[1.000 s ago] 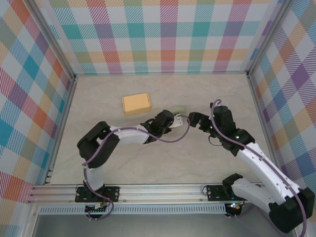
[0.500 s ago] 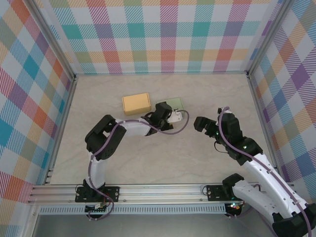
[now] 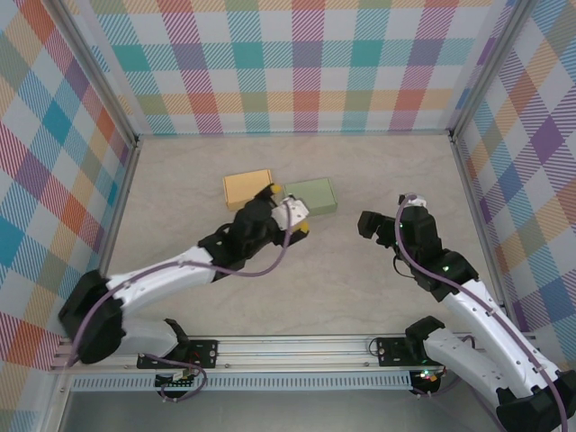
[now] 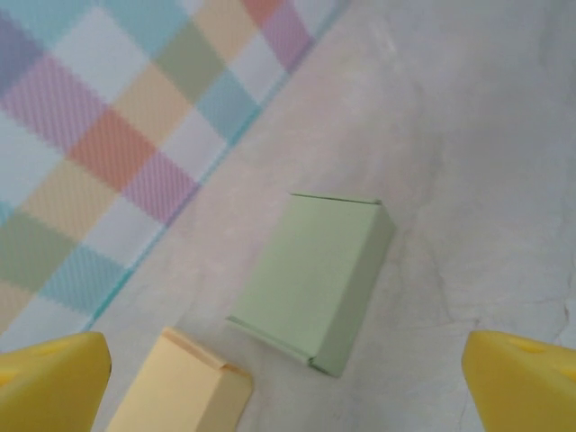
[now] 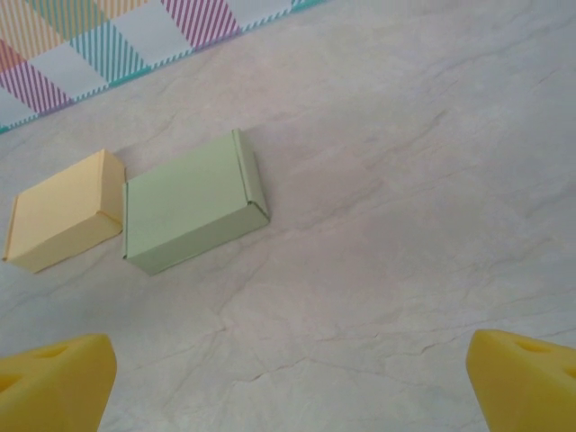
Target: Fold the paper box
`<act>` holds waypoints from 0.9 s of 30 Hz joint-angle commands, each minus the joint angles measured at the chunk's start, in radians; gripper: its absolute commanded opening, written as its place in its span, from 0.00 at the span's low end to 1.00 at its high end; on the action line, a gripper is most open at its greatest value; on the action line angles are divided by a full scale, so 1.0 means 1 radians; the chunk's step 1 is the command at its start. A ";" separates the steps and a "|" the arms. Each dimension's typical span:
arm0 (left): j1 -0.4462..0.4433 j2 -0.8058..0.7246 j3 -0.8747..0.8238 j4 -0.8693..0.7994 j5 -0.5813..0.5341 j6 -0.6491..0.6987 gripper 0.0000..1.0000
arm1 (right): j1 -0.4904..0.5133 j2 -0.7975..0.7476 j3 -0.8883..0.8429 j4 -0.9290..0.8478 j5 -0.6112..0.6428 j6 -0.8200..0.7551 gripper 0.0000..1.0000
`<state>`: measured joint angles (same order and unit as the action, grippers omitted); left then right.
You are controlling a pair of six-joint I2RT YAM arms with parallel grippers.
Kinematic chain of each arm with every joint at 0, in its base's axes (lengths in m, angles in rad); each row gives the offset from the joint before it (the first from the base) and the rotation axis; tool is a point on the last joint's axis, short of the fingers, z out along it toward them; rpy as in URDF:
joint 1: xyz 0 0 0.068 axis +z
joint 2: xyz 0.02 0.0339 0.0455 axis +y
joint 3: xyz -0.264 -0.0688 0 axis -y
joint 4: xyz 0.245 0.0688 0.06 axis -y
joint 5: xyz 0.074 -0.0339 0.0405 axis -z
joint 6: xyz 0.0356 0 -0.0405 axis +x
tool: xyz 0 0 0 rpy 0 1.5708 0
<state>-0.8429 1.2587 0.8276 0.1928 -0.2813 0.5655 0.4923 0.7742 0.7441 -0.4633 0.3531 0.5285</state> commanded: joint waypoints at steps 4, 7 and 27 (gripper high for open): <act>0.084 -0.298 -0.167 -0.056 -0.277 -0.298 1.00 | 0.006 -0.052 -0.126 0.211 0.095 -0.120 1.00; 0.152 -0.439 -0.254 -0.104 -0.370 -0.424 1.00 | 0.006 -0.061 -0.166 0.269 0.128 -0.167 1.00; 0.728 -0.272 -0.624 0.380 -0.096 -0.609 1.00 | -0.152 0.257 -0.397 0.852 0.137 -0.553 1.00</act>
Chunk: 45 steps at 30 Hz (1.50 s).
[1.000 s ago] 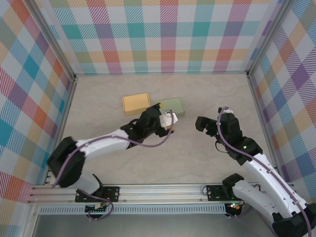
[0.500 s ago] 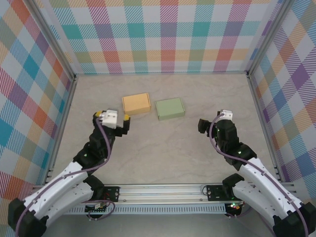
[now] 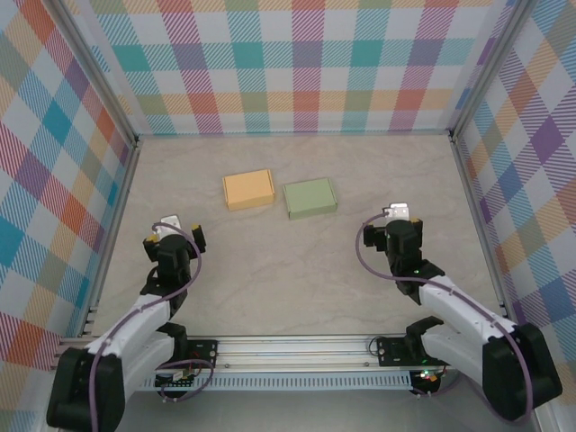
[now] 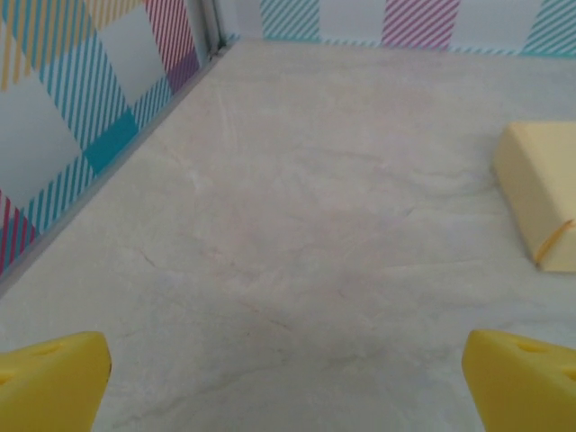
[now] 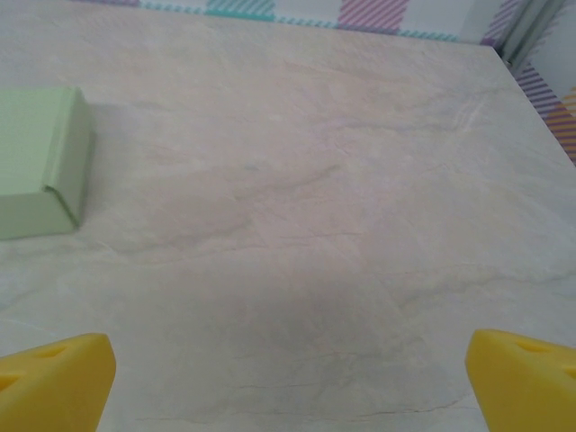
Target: Fold the paper box
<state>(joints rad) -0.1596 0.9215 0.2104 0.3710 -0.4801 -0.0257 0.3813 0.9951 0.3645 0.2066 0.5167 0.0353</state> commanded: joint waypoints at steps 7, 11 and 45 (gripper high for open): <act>0.068 0.301 0.018 0.430 0.189 0.011 1.00 | -0.136 0.184 -0.101 0.486 -0.150 -0.074 1.00; 0.071 0.370 0.044 0.482 0.219 0.036 1.00 | -0.158 0.236 -0.090 0.540 -0.196 -0.096 1.00; 0.111 0.646 0.216 0.429 0.469 0.061 1.00 | -0.395 0.540 0.034 0.645 -0.537 0.000 1.00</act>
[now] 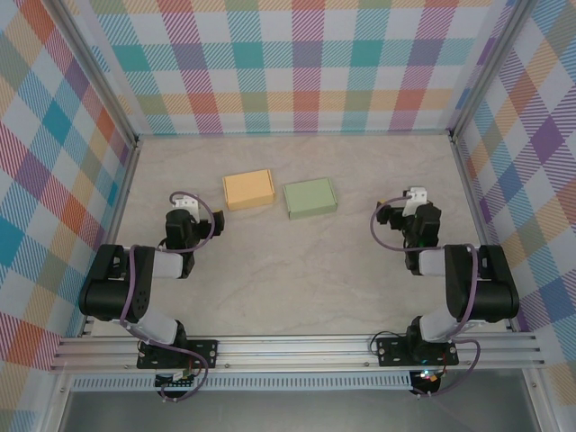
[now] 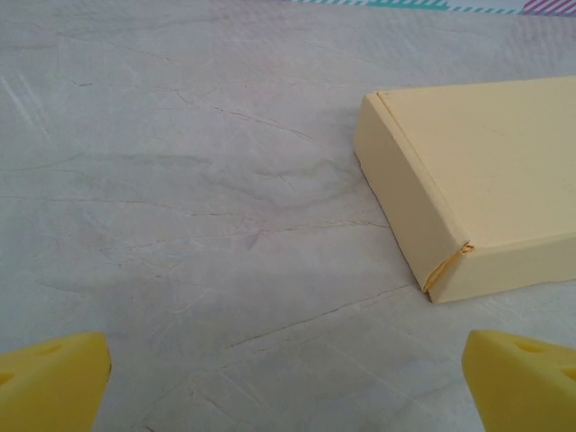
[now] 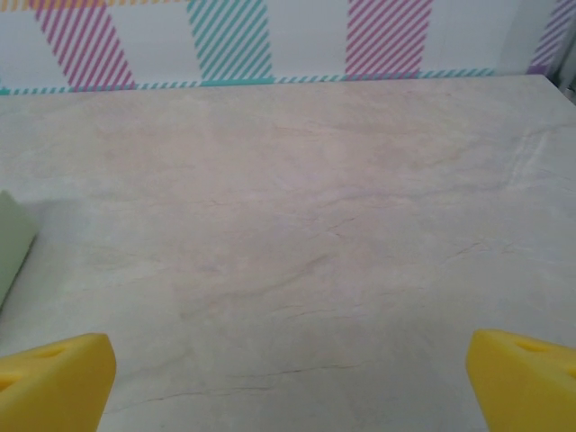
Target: Fold the paper box
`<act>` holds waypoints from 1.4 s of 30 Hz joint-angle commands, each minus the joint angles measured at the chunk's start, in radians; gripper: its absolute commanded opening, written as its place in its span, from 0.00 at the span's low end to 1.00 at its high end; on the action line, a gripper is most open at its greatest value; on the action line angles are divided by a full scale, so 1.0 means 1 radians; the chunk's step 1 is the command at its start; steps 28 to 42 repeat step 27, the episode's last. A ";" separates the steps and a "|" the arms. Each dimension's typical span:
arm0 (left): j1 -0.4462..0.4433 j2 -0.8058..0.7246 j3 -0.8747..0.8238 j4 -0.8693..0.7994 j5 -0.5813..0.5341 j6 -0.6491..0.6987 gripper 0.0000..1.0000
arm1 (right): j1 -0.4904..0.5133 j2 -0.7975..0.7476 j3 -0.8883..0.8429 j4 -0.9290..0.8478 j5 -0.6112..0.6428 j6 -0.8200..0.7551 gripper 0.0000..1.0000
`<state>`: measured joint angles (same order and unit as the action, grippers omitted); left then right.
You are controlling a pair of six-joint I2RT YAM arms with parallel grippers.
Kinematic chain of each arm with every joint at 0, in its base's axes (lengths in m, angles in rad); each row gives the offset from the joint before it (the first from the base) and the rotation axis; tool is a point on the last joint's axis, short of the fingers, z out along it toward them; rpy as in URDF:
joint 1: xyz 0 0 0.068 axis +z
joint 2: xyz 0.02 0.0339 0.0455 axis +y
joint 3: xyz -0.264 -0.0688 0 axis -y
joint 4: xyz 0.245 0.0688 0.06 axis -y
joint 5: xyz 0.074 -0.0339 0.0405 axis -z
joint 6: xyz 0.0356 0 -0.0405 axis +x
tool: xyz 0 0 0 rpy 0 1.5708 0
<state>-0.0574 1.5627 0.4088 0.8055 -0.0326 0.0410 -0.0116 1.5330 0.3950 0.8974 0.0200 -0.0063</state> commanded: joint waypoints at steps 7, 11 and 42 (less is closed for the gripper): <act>0.009 0.005 0.016 -0.005 0.020 -0.007 1.00 | 0.000 0.002 0.005 -0.047 -0.047 0.037 1.00; 0.006 0.003 0.016 -0.004 0.017 -0.005 1.00 | 0.001 0.001 0.005 -0.048 -0.047 0.036 1.00; -0.015 0.003 0.012 0.001 -0.023 0.009 1.00 | 0.001 0.001 0.005 -0.048 -0.048 0.036 1.00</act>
